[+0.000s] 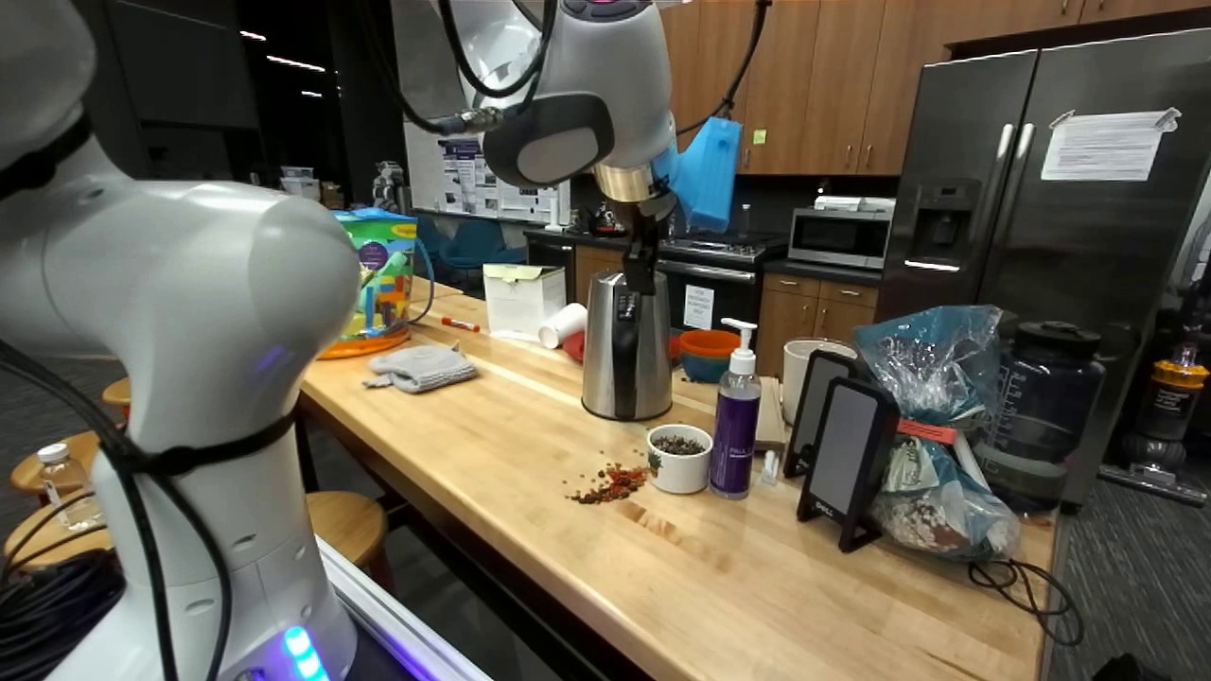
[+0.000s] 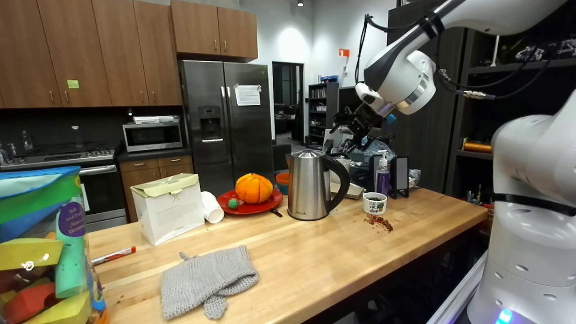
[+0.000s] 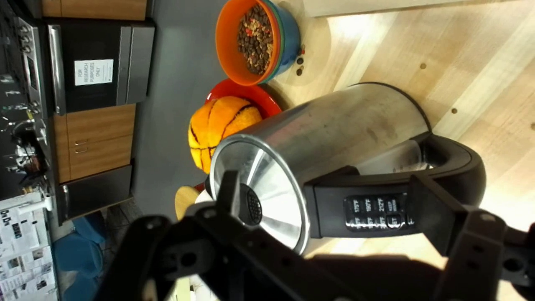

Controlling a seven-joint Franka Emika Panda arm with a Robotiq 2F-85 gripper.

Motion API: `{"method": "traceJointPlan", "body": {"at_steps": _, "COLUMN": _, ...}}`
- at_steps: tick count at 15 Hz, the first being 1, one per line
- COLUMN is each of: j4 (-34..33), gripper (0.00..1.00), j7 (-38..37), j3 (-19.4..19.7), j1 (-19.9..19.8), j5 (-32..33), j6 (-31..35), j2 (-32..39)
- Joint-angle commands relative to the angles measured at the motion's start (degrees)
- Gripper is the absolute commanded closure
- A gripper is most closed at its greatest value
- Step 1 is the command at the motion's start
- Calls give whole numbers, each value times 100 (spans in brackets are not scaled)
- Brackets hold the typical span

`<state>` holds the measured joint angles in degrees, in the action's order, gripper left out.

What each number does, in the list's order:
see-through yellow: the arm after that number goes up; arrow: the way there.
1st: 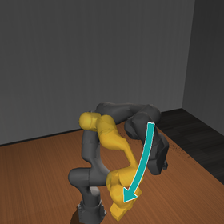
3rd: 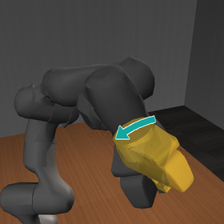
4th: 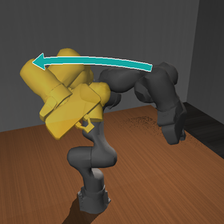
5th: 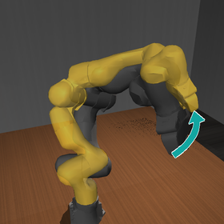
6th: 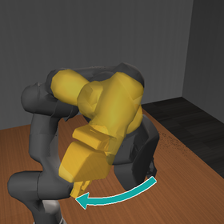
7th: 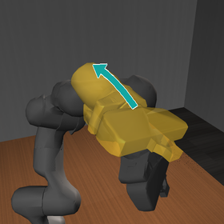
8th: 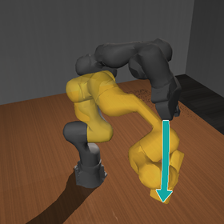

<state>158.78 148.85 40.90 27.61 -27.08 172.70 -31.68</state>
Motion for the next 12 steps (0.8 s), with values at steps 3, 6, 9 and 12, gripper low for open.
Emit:
{"method": "traceJointPlan", "body": {"at_steps": 3, "j4": 46, "gripper": 0, "j7": 2, "j3": -638, "j1": -835, "j5": 59, "j6": -884, "j2": -609}}
{"method": "traceJointPlan", "body": {"at_steps": 6, "j4": 8, "gripper": 0, "j7": 6, "j3": -585, "j1": -558, "j5": 177, "j6": -155, "j2": -741}}
{"method": "traceJointPlan", "body": {"at_steps": 9, "j4": -2, "gripper": 0, "j7": 11, "j3": -625, "j1": -611, "j5": 71, "j6": -269, "j2": -610}}
{"method": "traceJointPlan", "body": {"at_steps": 12, "j4": -2, "gripper": 0, "j7": 11, "j3": -625, "j1": -589, "j5": 72, "j6": -211, "j2": -645}}
